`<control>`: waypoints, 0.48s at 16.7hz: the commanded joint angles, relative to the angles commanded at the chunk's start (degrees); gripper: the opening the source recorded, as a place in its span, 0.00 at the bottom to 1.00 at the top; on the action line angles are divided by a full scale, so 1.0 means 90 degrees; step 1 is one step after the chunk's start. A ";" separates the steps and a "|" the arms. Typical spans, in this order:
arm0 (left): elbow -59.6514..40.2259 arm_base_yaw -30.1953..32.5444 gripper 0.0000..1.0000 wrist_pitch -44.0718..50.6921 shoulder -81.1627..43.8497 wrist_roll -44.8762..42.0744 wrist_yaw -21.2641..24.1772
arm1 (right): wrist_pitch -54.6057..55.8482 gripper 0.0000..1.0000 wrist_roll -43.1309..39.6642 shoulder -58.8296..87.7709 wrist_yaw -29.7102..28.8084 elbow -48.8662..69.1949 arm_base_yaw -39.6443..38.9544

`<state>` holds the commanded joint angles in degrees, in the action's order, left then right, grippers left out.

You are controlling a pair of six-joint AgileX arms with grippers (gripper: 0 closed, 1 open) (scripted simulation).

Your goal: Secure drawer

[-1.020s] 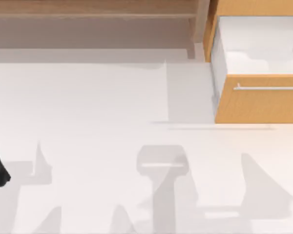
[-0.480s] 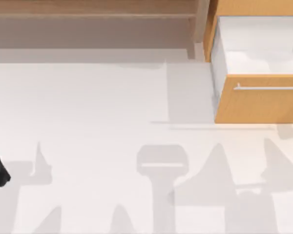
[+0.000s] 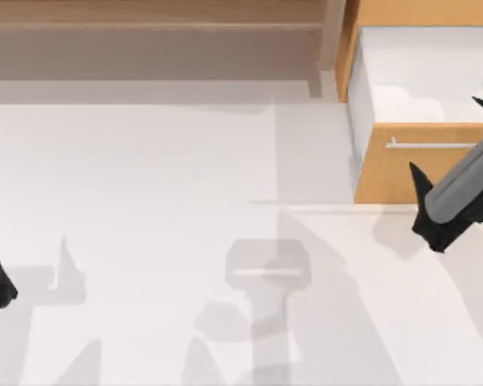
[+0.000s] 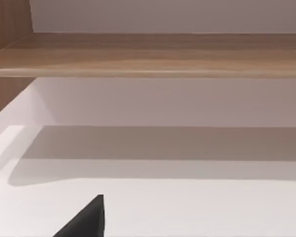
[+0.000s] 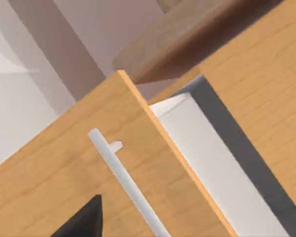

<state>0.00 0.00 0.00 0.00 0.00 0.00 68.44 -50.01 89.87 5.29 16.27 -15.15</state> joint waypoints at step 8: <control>0.0000 0.0000 1.00 0.0000 0.0000 0.0000 0.0000 | 0.2981 1.00 -0.3894 0.1428 -0.1989 -0.0173 -0.0596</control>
<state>0.00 0.00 0.00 0.00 0.00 0.00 95.27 -85.06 102.72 -12.61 14.71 -20.51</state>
